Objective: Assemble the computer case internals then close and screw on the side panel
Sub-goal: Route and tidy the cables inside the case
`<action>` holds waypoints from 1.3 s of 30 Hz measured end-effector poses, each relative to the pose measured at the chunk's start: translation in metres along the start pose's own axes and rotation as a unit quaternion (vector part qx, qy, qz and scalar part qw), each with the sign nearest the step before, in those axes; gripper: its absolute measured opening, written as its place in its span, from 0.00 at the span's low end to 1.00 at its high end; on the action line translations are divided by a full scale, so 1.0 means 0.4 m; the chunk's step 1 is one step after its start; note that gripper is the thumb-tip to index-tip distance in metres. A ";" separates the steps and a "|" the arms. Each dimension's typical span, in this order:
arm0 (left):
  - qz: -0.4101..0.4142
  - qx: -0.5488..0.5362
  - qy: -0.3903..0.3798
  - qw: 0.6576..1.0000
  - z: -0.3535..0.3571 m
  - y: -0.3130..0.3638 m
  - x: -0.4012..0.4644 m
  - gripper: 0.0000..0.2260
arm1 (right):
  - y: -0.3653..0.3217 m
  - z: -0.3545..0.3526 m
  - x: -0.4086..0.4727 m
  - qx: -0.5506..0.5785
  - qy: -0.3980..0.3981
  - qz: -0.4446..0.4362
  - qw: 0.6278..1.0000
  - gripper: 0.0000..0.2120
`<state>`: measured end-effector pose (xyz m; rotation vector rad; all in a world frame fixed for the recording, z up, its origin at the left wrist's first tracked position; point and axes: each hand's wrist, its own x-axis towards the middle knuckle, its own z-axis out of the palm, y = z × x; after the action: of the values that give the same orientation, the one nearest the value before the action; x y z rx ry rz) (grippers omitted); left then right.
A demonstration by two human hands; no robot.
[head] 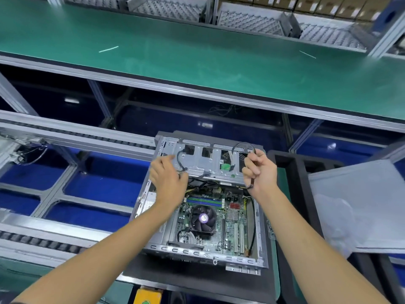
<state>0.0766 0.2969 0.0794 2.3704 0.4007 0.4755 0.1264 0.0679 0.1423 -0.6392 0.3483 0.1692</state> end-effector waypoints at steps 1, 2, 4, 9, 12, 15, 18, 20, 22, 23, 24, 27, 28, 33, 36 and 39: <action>0.023 -0.031 -0.009 0.999 0.000 0.021 -0.014 0.18 | 0.003 0.000 -0.004 0.022 -0.007 0.012 1.000 0.13; 0.042 -0.078 -0.055 0.995 0.003 0.043 -0.029 0.13 | 0.006 -0.001 -0.008 0.039 -0.014 0.024 0.999 0.13; -0.010 -0.226 -0.230 0.947 0.015 0.092 -0.063 0.12 | 0.015 -0.004 -0.014 0.052 -0.033 0.043 0.997 0.11; -0.342 -0.553 -0.386 0.655 0.054 0.189 -0.086 0.25 | 0.054 -0.041 -0.034 -0.024 -0.083 0.063 0.994 0.09; -0.375 -0.579 -0.317 0.651 0.060 0.187 -0.051 0.14 | 0.083 -0.068 -0.053 -0.174 -0.113 0.022 0.978 0.08; -0.348 -0.588 -0.324 0.654 0.042 0.155 -0.022 0.11 | 0.116 -0.101 -0.070 -0.407 -0.131 -0.043 0.903 0.06; -0.240 -0.563 -0.353 0.708 0.010 0.113 -0.010 0.13 | 0.145 -0.139 -0.086 -0.607 -0.173 -0.059 0.774 0.12; -0.153 -0.530 -0.354 0.755 -0.009 0.094 -0.012 0.11 | 0.164 -0.160 -0.089 -0.739 -0.187 -0.132 0.633 0.17; -0.094 -0.506 -0.340 0.787 -0.018 0.080 -0.021 0.11 | 0.191 -0.167 -0.090 -0.768 -0.135 -0.216 0.588 0.22; -0.078 -0.498 -0.331 0.798 -0.018 0.074 -0.027 0.11 | 0.206 -0.163 -0.096 -0.744 -0.095 -0.223 0.623 0.26; -0.069 -0.494 -0.322 0.805 -0.016 0.072 -0.035 0.11 | 0.219 -0.158 -0.100 -0.708 -0.050 -0.206 0.674 0.30; -0.065 -0.495 -0.312 0.808 -0.004 0.067 -0.062 0.10 | 0.245 -0.148 -0.111 -0.598 0.049 -0.111 0.792 0.33; -0.064 -0.495 -0.313 0.808 0.002 0.065 -0.068 0.10 | 0.246 -0.149 -0.114 -0.552 0.059 -0.075 0.828 0.31; -0.072 -0.477 -0.296 0.825 0.036 0.048 -0.077 0.08 | 0.235 -0.162 -0.143 -0.282 -0.041 0.017 0.958 0.22; -0.097 -0.453 -0.264 0.846 0.061 0.033 -0.084 0.09 | 0.228 -0.167 -0.159 -0.155 -0.075 0.017 0.985 0.17; -0.108 -0.434 -0.255 0.857 0.088 0.027 -0.100 0.10 | 0.223 -0.151 -0.162 -0.058 -0.019 0.014 0.998 0.12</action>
<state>0.0581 0.2532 0.0528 1.4526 0.1422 -0.1004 0.0272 0.0986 0.0715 -0.7441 0.3120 0.2290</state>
